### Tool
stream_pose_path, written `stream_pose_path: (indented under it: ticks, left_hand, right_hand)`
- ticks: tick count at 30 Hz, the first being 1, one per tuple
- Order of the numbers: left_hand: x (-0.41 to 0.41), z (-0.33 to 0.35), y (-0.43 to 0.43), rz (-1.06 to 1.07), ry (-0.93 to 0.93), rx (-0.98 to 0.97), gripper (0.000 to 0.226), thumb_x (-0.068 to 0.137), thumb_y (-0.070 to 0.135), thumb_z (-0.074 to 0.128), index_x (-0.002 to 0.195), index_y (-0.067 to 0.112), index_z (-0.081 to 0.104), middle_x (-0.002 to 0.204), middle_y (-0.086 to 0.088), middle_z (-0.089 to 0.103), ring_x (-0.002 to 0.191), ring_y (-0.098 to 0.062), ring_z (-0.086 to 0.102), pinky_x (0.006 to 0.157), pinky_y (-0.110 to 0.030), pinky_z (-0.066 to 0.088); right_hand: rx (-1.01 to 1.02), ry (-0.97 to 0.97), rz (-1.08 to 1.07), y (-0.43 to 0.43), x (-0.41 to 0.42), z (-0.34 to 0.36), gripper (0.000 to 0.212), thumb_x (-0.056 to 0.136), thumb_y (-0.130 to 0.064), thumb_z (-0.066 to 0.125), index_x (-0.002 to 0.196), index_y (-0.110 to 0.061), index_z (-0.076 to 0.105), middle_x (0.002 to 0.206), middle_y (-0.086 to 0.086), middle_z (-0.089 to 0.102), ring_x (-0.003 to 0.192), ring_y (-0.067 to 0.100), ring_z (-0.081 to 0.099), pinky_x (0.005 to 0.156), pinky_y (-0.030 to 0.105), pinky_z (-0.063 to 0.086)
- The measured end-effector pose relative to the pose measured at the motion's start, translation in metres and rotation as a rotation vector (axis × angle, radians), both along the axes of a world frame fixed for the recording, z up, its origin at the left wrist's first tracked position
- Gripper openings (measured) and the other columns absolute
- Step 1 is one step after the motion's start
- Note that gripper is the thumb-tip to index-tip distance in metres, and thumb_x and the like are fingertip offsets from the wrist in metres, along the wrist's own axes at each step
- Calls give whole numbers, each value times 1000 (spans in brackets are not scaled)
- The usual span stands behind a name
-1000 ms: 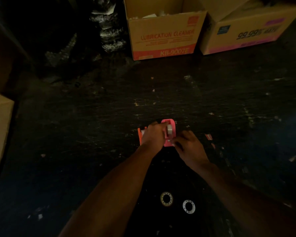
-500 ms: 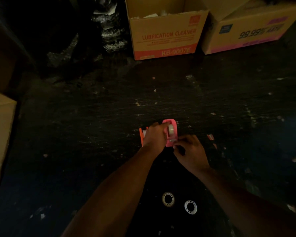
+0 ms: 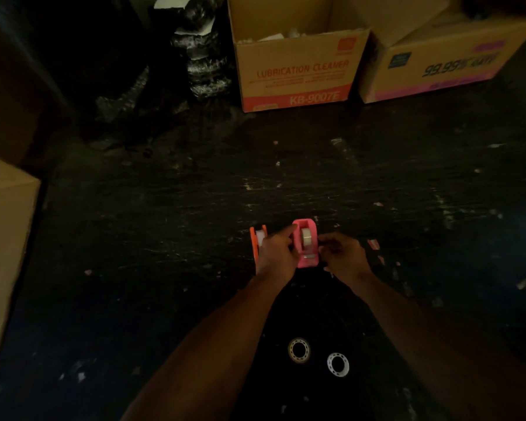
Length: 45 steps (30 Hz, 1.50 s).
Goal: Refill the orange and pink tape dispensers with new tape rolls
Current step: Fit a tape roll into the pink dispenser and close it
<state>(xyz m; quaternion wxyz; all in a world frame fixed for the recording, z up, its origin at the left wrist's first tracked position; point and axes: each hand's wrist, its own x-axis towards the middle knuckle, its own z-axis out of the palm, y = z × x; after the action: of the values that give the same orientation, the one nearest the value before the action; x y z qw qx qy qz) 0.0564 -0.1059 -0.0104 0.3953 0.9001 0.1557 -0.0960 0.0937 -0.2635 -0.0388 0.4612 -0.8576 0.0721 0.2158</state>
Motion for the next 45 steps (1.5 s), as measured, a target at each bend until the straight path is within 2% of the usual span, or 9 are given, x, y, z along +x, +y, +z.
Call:
stream_pose_path:
  ticks: [5, 11, 18, 22, 25, 35, 38, 41, 45]
  left_hand:
    - [-5, -1, -5, -1, 42, 6, 58, 92, 8, 63, 147, 21, 48, 130, -8, 69, 125, -17, 61, 119, -42, 36]
    - [-4, 8, -1, -17, -27, 13, 52, 93, 13, 60, 143, 23, 53, 120, -5, 72, 110, -16, 67, 101, -36, 53]
    - [-16, 20, 31, 270, -248, 212, 35, 91, 22, 59, 125, 22, 66, 121, -6, 66, 111, -23, 64, 92, -37, 54]
    - [-28, 14, 57, 422, -96, 90, 34, 93, 23, 60, 125, 21, 66, 117, -8, 71, 108, -25, 69, 94, -37, 55]
    - [-34, 10, 66, 407, 41, -53, 34, 96, 24, 61, 130, 24, 66, 121, -4, 74, 112, -19, 68, 97, -31, 53]
    - [-26, 5, 64, 332, 69, -48, 33, 97, 18, 60, 129, 26, 67, 119, 1, 74, 84, 1, 60, 54, -2, 35]
    - [-25, 4, 65, 347, 78, -74, 33, 96, 17, 59, 127, 25, 68, 118, 0, 75, 82, -2, 64, 62, -8, 45]
    - [-27, 5, 65, 358, 79, -82, 32, 96, 19, 61, 127, 25, 68, 116, 1, 76, 81, -2, 65, 62, -8, 43]
    - [-30, 11, 72, 348, 83, -88, 34, 95, 23, 63, 129, 22, 66, 123, -3, 74, 112, -15, 68, 91, -23, 50]
  right_hand:
    - [-9, 30, -11, -3, -1, -2, 25, 89, -12, 61, 97, -33, 71, 94, -1, 76, 79, 16, 74, 75, 45, 63]
    - [-28, -10, -20, -5, 8, 0, 20, 88, -16, 64, 105, -23, 71, 102, 3, 76, 92, 20, 71, 87, 47, 58]
    - [-25, 40, -21, -2, 22, 9, 29, 88, -21, 67, 117, -23, 67, 110, 3, 71, 100, 21, 68, 88, 49, 58]
    - [19, 105, -22, 4, 24, 8, 30, 89, -18, 66, 119, -23, 65, 110, 1, 68, 99, 22, 68, 75, 47, 62]
    - [26, 77, -12, 7, 22, 1, 29, 85, -17, 70, 113, -24, 69, 109, 4, 72, 98, 23, 70, 76, 51, 62]
    - [-3, 82, -14, 15, 30, 0, 29, 87, -13, 70, 114, -24, 69, 111, 6, 71, 97, 23, 69, 73, 47, 63]
    - [-7, 105, -14, 16, 31, 0, 29, 87, -12, 69, 114, -24, 67, 113, 5, 69, 99, 23, 68, 72, 46, 63]
    - [0, 100, -22, 16, 31, 3, 29, 88, -15, 69, 115, -23, 67, 111, 4, 68, 97, 22, 67, 68, 43, 63]
    - [-27, 94, -34, 10, 26, 7, 28, 88, -20, 68, 116, -20, 65, 109, 5, 68, 97, 25, 68, 68, 42, 62]
